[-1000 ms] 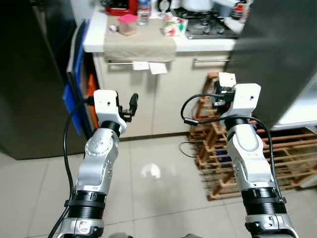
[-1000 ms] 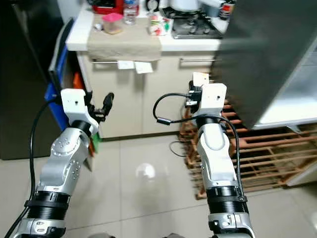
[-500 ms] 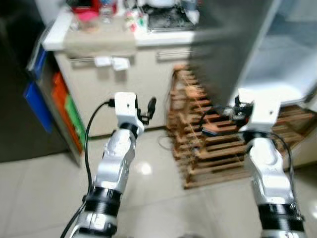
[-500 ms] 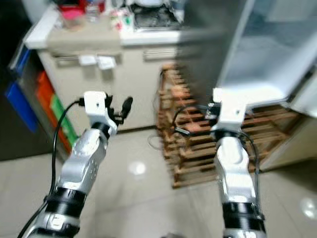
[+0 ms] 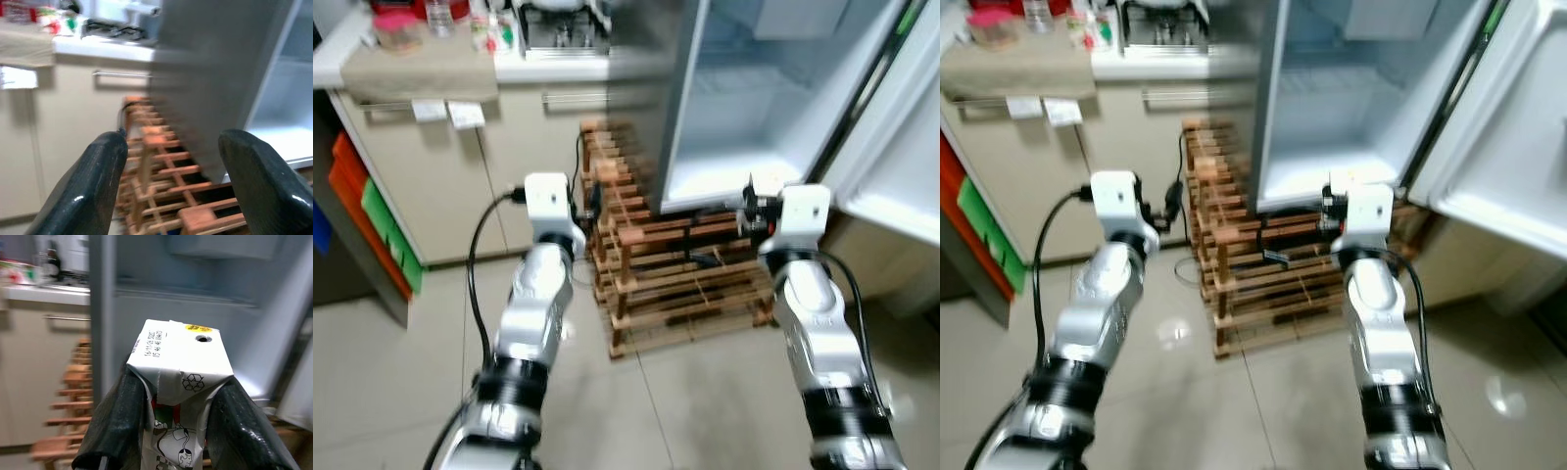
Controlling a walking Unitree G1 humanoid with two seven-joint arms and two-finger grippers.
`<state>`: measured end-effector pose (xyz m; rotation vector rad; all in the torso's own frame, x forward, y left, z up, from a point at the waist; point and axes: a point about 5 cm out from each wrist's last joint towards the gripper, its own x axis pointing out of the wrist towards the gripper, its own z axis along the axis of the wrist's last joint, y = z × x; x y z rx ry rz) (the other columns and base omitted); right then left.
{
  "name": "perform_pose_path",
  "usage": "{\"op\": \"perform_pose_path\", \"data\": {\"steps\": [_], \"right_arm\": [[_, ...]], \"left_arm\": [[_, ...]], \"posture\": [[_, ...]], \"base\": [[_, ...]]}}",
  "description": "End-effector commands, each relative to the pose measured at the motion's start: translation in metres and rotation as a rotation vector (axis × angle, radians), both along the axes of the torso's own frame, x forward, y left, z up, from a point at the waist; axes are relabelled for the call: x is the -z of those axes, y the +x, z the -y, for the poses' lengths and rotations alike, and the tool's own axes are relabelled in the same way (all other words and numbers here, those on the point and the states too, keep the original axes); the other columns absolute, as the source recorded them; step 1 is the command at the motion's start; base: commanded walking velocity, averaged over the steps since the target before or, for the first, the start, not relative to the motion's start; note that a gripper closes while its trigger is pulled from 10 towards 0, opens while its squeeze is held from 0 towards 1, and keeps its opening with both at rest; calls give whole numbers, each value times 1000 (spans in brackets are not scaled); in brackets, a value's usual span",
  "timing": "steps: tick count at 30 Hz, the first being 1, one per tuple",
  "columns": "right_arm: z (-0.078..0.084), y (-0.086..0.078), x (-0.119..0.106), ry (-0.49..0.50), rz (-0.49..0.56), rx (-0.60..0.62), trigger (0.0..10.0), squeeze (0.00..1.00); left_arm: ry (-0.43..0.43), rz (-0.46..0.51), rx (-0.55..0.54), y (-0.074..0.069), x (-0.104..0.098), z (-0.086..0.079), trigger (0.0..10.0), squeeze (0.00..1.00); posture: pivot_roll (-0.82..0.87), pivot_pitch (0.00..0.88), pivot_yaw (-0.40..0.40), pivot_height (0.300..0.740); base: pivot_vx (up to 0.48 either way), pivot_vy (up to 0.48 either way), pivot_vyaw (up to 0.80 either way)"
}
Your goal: Restocking fridge
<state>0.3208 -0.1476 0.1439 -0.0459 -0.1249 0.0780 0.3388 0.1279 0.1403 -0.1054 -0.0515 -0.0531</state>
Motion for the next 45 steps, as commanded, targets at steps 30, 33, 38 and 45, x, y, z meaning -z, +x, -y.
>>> {"op": "perform_pose_path", "data": {"steps": [30,33,38,45], "right_arm": [[48,3,-1,28,21,199,10000,0],[47,2,0,28,13,184,10000,0],[42,-1,-4,-11,35,155,10000,0],[47,0,-4,-20,28,162,10000,0]], "left_arm": [[11,86,32,2,-16,-10,10000,1000],[-32,48,41,3,-12,-4,10000,1000],[-10,111,107,-3,-20,7,10000,0],[-25,147,88,-4,-25,7,10000,0]], "posture": [[-89,0,0,740],[-90,0,-11,740],[-103,0,-10,740],[-110,0,-4,740]], "base": [[29,-22,0],[0,0,0],[0,0,-460],[0,0,-746]]}}
